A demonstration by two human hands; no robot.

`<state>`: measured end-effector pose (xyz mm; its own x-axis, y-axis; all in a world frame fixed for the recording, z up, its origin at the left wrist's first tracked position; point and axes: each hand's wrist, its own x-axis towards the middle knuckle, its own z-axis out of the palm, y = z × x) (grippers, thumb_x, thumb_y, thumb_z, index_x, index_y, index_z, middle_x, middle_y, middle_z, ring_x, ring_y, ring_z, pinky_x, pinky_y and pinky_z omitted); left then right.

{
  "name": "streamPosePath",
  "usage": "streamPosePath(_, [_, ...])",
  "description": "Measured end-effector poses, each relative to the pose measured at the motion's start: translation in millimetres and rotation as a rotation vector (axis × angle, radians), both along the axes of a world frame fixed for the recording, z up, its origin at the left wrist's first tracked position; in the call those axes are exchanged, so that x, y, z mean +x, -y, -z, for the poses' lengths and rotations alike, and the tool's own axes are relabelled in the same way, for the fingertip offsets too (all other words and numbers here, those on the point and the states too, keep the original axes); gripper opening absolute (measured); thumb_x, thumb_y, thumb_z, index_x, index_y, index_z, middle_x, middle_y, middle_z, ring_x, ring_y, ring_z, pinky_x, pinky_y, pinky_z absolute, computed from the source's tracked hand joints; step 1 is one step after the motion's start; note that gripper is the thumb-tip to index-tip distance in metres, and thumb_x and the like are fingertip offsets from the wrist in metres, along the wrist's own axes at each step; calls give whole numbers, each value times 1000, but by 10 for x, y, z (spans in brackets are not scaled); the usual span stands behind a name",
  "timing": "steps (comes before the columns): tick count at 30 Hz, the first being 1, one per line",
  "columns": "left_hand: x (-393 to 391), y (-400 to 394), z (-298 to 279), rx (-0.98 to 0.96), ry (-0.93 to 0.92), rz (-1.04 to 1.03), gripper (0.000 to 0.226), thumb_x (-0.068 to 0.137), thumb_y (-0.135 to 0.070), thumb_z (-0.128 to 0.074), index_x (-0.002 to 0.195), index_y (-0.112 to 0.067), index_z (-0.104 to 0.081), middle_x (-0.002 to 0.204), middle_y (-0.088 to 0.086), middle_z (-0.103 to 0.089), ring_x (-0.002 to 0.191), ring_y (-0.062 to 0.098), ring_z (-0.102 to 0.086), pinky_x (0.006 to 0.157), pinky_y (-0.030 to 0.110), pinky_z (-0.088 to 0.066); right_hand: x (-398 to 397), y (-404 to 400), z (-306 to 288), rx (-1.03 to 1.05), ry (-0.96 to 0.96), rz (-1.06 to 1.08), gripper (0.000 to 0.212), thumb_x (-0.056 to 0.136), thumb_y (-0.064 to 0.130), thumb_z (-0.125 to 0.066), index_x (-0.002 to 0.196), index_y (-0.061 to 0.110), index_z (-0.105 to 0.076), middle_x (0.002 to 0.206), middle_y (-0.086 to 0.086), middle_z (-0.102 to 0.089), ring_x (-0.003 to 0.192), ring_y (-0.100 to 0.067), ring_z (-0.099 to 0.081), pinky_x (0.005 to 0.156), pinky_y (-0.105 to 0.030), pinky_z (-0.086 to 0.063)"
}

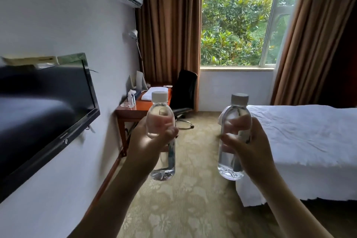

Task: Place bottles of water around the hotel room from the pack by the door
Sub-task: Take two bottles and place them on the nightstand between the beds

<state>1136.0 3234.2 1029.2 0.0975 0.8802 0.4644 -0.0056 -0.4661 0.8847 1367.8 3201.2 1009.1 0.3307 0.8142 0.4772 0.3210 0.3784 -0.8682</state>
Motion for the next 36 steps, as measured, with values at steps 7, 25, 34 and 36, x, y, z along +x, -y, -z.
streamPosePath(7, [433, -1559, 119, -7, -6, 66, 38, 62, -45, -72, 95, -27, -68, 85, -10, -72, 77, 3, -69, 60, 18, -54, 419, -1370, 81, 0, 48, 73, 42, 72, 8, -83, 103, 9, -55, 85, 16, -66, 80, -4, -70, 55, -21, -57])
streamPosePath(25, [4232, -3604, -14, -35, -109, 933, 28, 73, -16, -83, 95, -24, -67, 82, -6, -72, 73, 4, -70, 55, 17, -53, 2764, -1809, -19, -35, -28, 935, 44, 61, 34, -75, 100, 26, -55, 84, 15, -65, 80, -6, -68, 63, -23, -55])
streamPosePath(34, [6052, -3266, -61, -26, -182, 1165, 43, 60, -34, -75, 102, -28, -66, 88, -5, -73, 85, 15, -71, 70, 29, -54, 4120, -1402, 98, 7, -81, 1167, 40, 66, 27, -73, 102, 30, -54, 86, 16, -65, 85, -3, -67, 60, -10, -51])
streamPosePath(36, [6400, -3253, -50, -15, -202, 1186, 46, 58, -31, -77, 102, -26, -65, 89, -2, -73, 85, 18, -71, 73, 32, -55, 4409, -1417, 135, 11, -96, 1181, 41, 67, 27, -73, 103, 31, -54, 86, 19, -65, 86, -1, -67, 60, -9, -51])
